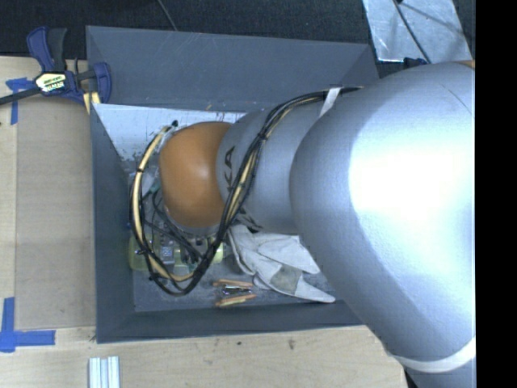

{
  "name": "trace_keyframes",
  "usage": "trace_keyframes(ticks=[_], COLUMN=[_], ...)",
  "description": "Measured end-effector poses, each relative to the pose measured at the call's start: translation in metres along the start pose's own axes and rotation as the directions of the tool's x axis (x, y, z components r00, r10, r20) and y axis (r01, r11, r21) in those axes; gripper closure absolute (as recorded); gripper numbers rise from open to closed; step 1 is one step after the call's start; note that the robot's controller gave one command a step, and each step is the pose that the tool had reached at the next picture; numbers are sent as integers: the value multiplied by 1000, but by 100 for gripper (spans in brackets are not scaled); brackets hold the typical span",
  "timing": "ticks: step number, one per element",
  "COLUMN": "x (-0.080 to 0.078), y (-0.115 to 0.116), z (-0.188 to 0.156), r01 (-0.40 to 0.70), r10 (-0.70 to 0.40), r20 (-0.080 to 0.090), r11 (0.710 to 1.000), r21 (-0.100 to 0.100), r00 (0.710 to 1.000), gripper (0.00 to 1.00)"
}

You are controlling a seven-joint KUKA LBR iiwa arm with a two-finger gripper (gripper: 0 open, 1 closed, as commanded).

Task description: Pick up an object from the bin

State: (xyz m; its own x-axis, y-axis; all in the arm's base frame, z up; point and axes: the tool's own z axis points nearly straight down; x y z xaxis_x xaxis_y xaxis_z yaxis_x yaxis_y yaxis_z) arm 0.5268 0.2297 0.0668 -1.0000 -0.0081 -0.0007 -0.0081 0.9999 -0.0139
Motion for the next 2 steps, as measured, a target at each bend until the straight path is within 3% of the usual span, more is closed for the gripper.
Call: trace_keyframes(ticks=[2], x=[0], y=[0], z=[-2], r01=[0], r10=[0], r20=[-1], r11=[1000], r21=[-2], r00=[1000], gripper=[100])
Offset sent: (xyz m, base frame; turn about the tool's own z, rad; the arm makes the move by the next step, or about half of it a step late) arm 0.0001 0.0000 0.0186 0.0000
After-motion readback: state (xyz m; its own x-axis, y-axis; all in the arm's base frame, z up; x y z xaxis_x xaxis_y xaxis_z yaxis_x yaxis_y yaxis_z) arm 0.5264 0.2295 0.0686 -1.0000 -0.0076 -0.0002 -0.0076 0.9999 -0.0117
